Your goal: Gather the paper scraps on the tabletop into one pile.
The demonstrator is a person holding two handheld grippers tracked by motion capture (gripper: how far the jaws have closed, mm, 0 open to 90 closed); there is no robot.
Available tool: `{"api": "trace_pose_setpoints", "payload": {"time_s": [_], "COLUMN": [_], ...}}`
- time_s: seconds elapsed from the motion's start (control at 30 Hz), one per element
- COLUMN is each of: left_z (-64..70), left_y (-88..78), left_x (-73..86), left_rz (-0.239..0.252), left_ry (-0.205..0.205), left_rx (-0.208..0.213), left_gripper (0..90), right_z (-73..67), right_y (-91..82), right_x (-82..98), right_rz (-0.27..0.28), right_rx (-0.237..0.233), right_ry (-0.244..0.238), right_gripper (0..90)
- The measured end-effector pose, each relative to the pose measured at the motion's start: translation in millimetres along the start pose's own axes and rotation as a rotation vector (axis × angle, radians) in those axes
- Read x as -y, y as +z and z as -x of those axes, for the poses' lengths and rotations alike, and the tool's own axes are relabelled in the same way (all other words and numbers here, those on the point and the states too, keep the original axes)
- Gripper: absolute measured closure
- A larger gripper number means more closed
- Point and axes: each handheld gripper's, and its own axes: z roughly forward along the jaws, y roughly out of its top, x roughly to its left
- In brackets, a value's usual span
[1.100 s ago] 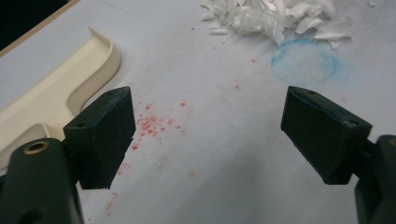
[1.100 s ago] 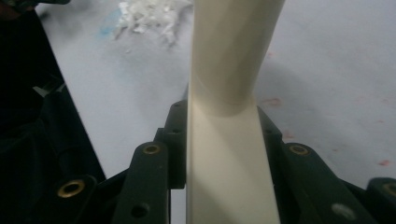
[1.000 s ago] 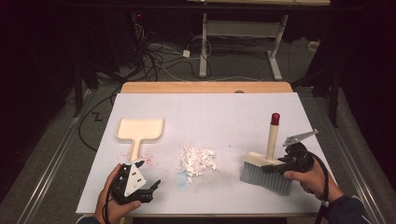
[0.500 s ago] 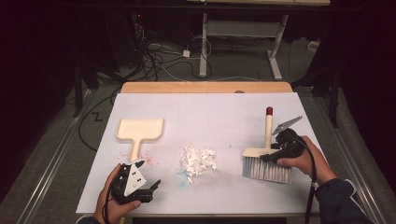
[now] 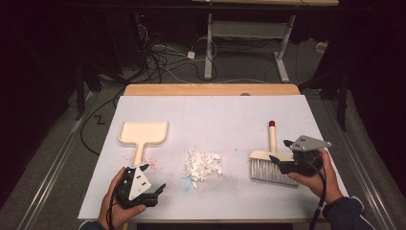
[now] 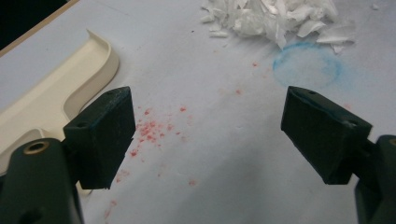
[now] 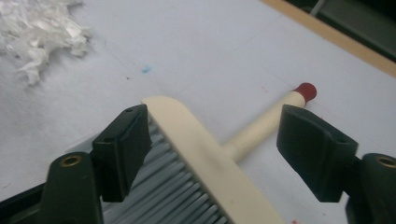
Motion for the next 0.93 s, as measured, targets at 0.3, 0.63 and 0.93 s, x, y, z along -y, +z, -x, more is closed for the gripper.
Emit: {"api": "trace_pose_setpoints", "payload": {"time_s": [0.3,0.63,0.93], "left_z": [4.3,2.5,0.5], "left_y": [-3.2,-2.1,-1.7], "left_x": [-1.4,-1.8,-2.7], "left_rz": [0.013,0.011,0.007], "left_ry": [0.017,0.0,-0.016], "left_rx": [-0.018,-0.034,-0.058], "left_gripper": [17.0,15.6,15.6], "right_z": [-34.7,-45.6,-46.8], "right_y": [-23.7,-23.2,-23.0], "right_x": [29.8,30.9,30.3], "right_rz": [0.159,0.167,0.185], "right_rx": [0.123,0.127,0.126], "right_ry": [-0.004,-0.037,-0.043], "right_gripper": [20.7,20.3,19.9]}}
